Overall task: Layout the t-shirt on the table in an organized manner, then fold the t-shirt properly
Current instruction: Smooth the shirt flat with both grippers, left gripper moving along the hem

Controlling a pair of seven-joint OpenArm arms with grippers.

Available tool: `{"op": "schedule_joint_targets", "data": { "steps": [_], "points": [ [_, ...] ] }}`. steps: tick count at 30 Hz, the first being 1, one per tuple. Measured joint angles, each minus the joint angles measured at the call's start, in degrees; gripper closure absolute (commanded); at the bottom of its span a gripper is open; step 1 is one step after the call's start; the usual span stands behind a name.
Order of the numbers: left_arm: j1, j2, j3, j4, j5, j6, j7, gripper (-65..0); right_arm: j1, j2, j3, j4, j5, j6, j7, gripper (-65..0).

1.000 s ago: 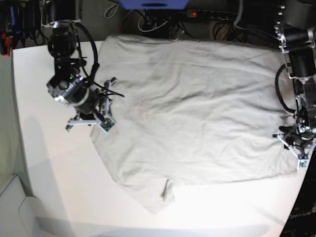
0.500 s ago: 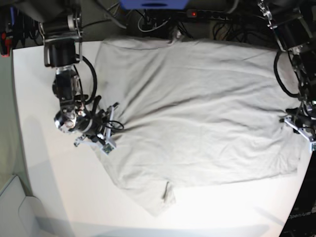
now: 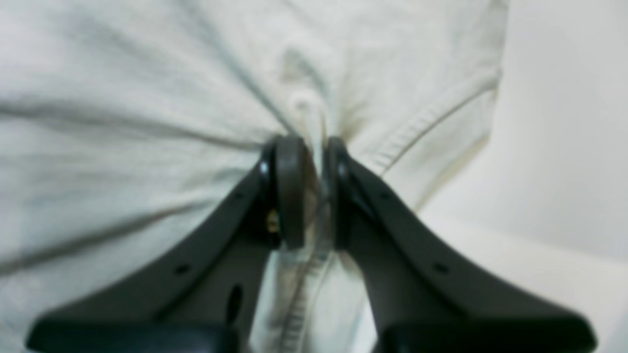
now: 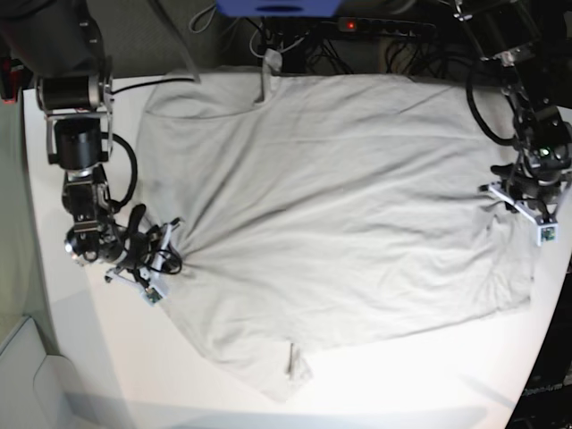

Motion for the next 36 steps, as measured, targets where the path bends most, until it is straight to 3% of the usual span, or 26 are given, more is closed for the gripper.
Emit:
{"op": "schedule_joint_targets", "data": {
  "steps": [6, 15, 22, 28, 36],
  "points": [
    [5.0, 2.6, 1.3, 0.0, 0.1, 0.0, -0.4, -18.8, 0.3, 1.9, -0.1, -0.7, -0.9, 0.0, 1.8, -7.3],
    [16.2, 2.8, 5.6, 2.6, -0.4, 0.0, -0.4, -18.7, 0.3, 3.2, -0.1, -0.6, -1.0, 0.0, 1.7, -7.3],
    [18.3, 2.4, 5.6, 6.8, -0.4, 0.0, -0.6, -18.7, 1.6, 3.8, 0.2, -0.3, -2.9, 0.1, -1.0, -7.3],
    [17.6, 2.1, 5.6, 3.0, -0.3, 0.0, -1.2, -18.7, -3.1, 4.0, 6.3, 9.7, -4.6, 0.2, -6.3, -7.3],
    [12.3, 0.2, 5.4, -4.3, -0.9, 0.1, -3.8, -18.7, -11.2, 3.6, 6.8, 25.4, -4.1, 0.2, -8.8, -7.3]
  ]
}}
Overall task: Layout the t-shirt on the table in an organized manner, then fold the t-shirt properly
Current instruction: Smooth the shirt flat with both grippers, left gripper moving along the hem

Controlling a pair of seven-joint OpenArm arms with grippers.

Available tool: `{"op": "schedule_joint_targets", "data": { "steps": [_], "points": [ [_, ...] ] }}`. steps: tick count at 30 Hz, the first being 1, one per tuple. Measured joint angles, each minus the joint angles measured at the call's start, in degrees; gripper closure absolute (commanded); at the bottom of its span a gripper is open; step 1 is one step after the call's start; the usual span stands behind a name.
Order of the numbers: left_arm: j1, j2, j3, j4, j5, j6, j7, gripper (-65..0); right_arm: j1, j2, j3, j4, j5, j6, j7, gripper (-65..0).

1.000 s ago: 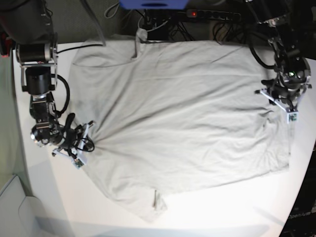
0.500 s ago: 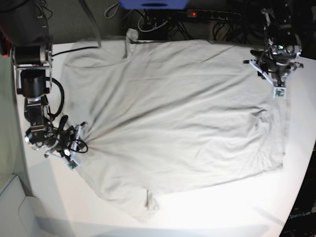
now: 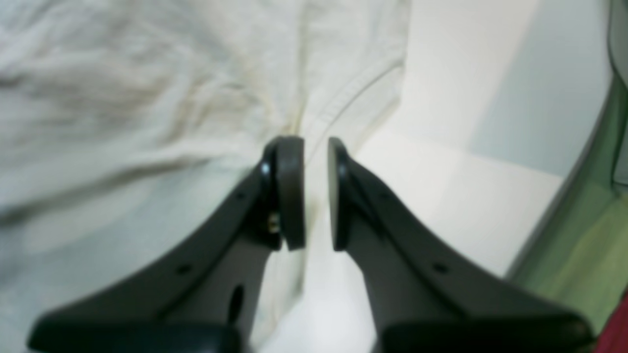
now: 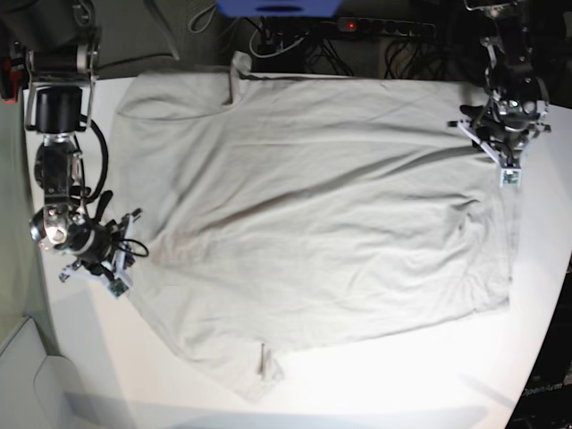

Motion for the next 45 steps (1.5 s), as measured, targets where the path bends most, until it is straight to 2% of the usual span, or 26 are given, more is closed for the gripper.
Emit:
{"op": "schedule_joint_targets", "data": {
  "steps": [3, 7, 10, 14, 16, 19, 25, 28, 31, 33, 37, 45],
  "points": [
    [-2.7, -2.1, 0.3, -4.3, -0.2, 0.0, -2.6, -18.7, -2.4, -0.1, 0.0, 3.4, -0.3, 0.1, -3.1, -7.3],
    [-6.1, -2.5, 0.1, -8.6, 0.2, 0.2, -5.4, -18.7, -5.6, -0.2, 0.1, 8.5, 0.2, -0.1, -4.7, -7.3],
    [-8.9, -4.0, 0.2, -11.4, -0.2, 0.2, -4.9, -18.7, -8.7, -2.5, 0.0, 10.7, -0.3, 0.0, -5.6, -7.3],
    [-12.4, -5.8, 0.5, -15.0, -0.5, 0.0, -4.6, -18.7, -12.5, -3.2, -0.3, 14.3, 0.6, 0.0, -5.3, -7.3],
    [-14.5, -6.9, 0.4, -16.3, 0.2, 0.0, -2.5, -18.7, -13.2, -4.2, 0.1, 14.6, -0.4, 0.0, -6.1, -7.3],
    [-15.0, -6.4, 0.5, -14.4, 0.6, 0.0, 0.3, -18.7, -13.3, -4.8, -0.2, 15.6, 0.0, 0.0, -5.4, -7.3],
    [-14.8, -5.9, 0.5, 1.4, 0.1, 0.0, 12.7, -18.9, -14.2, -4.7, -0.1, 15.6, -0.2, 0.0, -5.8, -7.3],
    [-15.6, -5.7, 0.4, 8.9, 0.1, 0.0, 14.2, -18.9, -14.1, -4.7, -0.1, 15.6, -0.2, 0.0, -5.7, -7.3],
    [-17.4, -5.7, 0.1, 8.0, 0.7, -0.1, 13.7, -18.9, -14.1, -4.6, -0.1, 15.7, -0.2, 0.0, -5.7, -7.3],
    [-21.1, -5.7, 0.3, 3.5, 1.0, 0.1, 10.6, -18.8, -14.2, -4.6, -0.1, 15.7, -0.1, 0.0, -5.7, -7.3],
    [-29.0, -5.4, 0.5, -12.2, 0.7, 0.4, 2.8, -18.7, -14.2, -4.6, -0.3, 15.7, 0.0, 0.0, -5.4, -7.3],
    [-42.3, -5.8, 0.5, -42.5, 1.3, 0.7, -15.6, -18.6, -14.3, -4.4, 0.0, 15.7, 0.0, 0.0, -5.5, -7.3]
  ]
}}
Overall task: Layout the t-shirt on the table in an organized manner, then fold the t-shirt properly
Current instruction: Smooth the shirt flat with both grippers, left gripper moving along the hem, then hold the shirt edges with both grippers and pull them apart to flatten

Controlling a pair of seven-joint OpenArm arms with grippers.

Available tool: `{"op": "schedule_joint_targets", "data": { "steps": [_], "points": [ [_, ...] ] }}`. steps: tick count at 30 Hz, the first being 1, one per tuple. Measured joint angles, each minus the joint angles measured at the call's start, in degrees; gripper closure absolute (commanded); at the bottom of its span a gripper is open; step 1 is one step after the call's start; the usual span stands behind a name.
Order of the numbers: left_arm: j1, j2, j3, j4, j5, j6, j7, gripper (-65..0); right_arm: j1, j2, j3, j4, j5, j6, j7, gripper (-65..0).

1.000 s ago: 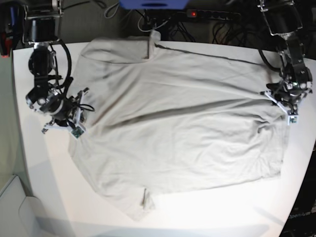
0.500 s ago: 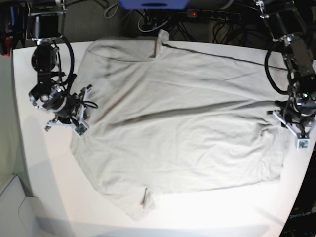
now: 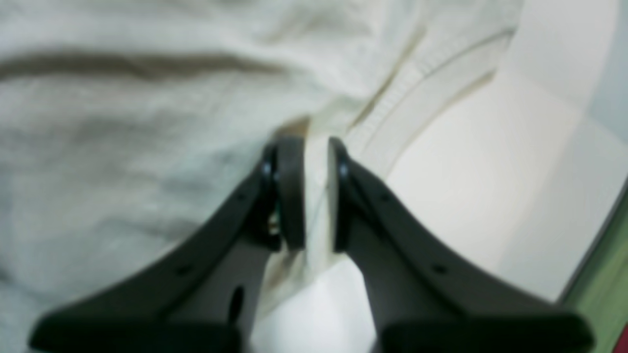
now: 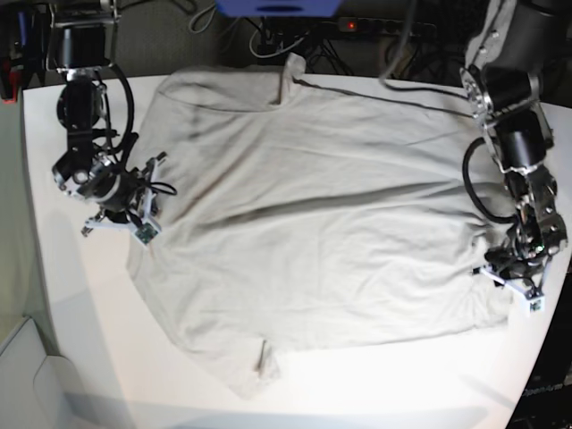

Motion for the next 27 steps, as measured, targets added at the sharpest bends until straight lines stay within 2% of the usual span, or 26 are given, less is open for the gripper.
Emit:
{"op": "schedule_joint_targets", "data": {
  "steps": [2, 5, 7, 13, 14, 15, 16, 17, 23, 24, 27],
  "points": [
    [-2.1, -0.1, 0.0, -6.0, 1.5, 0.0, -4.3, -18.6, 0.0, 0.0, 0.1, 0.0, 0.0, 0.0, 0.0, -7.3],
    [-4.0, 0.2, 0.0, -14.5, 7.3, 0.0, -9.2, -18.6, -0.8, 0.0, 0.0, 0.1, 0.0, 0.0, 0.1, -7.3],
    [-5.5, 0.2, -0.1, -20.6, 10.1, 0.1, -16.5, -18.6, -1.9, 0.3, 0.0, 1.2, -0.2, 0.1, -0.1, -7.3],
    [-9.9, 0.2, -0.3, -33.4, 13.7, 0.4, -32.0, -18.6, -4.5, 0.6, 0.0, 6.2, 0.0, 0.0, 0.2, -7.3],
    [-9.9, 0.1, -0.3, -34.1, 13.7, 1.0, -33.9, -18.6, -5.4, 0.6, 0.0, 7.0, 0.2, -0.1, 0.2, -7.3],
    [-10.0, 0.1, -0.4, -34.5, 13.7, 3.0, -35.4, -18.6, -6.3, 0.6, 0.0, 7.5, 0.2, 0.0, 0.2, -7.3],
    [-10.1, 0.1, -0.4, -34.6, 13.7, 6.0, -36.5, -18.6, -7.1, 0.6, 0.0, 7.7, 0.0, 0.0, 0.1, -7.3],
    [-10.5, 0.1, -0.4, -34.7, 13.7, 7.3, -37.3, -18.6, -7.8, 0.6, 0.0, 7.9, -0.1, 0.1, -0.2, -7.3],
    [-15.5, -0.2, -0.5, -33.9, 13.6, 8.2, -39.0, -18.6, -10.6, 0.6, 0.0, 12.2, -0.2, 0.0, 0.0, -7.3],
    [-15.6, -0.1, -0.5, -33.7, 13.6, 8.2, -38.5, -18.6, -11.5, 0.6, 0.0, 13.3, -0.2, 0.0, 0.0, -7.3],
    [-14.4, 0.0, -0.5, -31.5, 13.5, 8.2, -31.8, -18.6, -14.3, 0.5, -0.1, 15.9, -0.2, 0.0, 0.1, -7.3]
  ]
}}
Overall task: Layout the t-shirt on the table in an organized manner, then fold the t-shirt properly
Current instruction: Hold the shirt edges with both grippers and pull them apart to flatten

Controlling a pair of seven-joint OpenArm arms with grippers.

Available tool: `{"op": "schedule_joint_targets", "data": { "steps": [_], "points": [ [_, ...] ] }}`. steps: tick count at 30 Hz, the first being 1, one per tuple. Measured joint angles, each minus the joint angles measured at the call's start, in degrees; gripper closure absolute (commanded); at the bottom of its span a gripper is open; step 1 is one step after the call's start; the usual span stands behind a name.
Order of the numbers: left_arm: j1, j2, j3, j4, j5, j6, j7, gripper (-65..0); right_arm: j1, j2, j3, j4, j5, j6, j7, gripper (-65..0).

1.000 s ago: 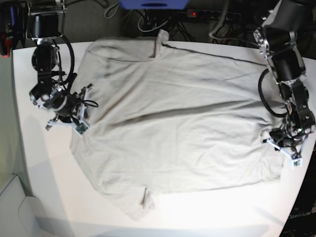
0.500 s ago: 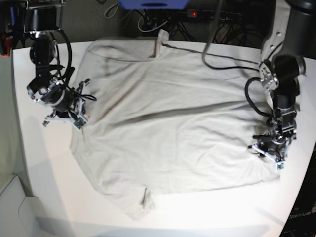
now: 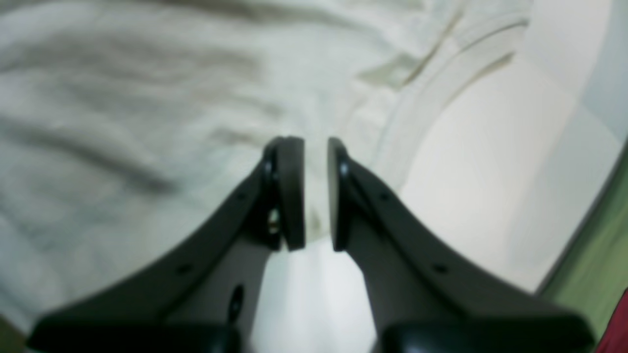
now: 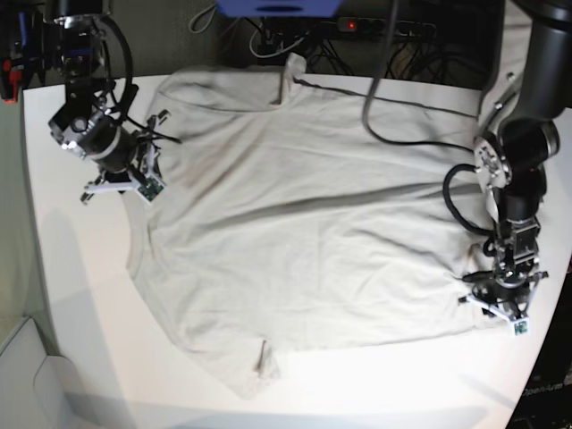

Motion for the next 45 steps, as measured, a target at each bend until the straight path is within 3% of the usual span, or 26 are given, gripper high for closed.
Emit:
{"op": "schedule_joint_targets", "data": {
  "steps": [4, 12, 26, 35, 45],
  "points": [
    [3.1, 0.4, -0.2, 8.1, 0.1, 0.0, 4.7, -18.7, -0.9, -3.3, -0.1, 0.4, 0.5, 0.0, 0.1, -7.3],
    [10.3, 2.2, -0.2, 18.9, 0.0, 0.0, 8.5, -18.7, -3.6, -2.5, 0.3, -3.9, 0.5, -0.1, 1.2, -7.3],
    [11.6, 1.9, -0.2, 19.4, 0.0, 0.0, 8.2, -18.8, -10.0, 1.2, 2.5, -3.1, 3.1, -0.2, 5.1, -7.3],
    [11.4, 1.9, 0.2, 19.4, 0.0, 0.0, 8.0, -18.9, -10.1, 1.4, 7.2, -3.7, 2.8, -0.2, 4.4, -7.3],
    [11.4, 2.1, 0.2, 19.4, 0.0, 0.0, 8.0, -18.9, -9.8, 1.3, 7.4, -3.3, 2.6, -0.2, 3.5, -7.3]
  ]
}}
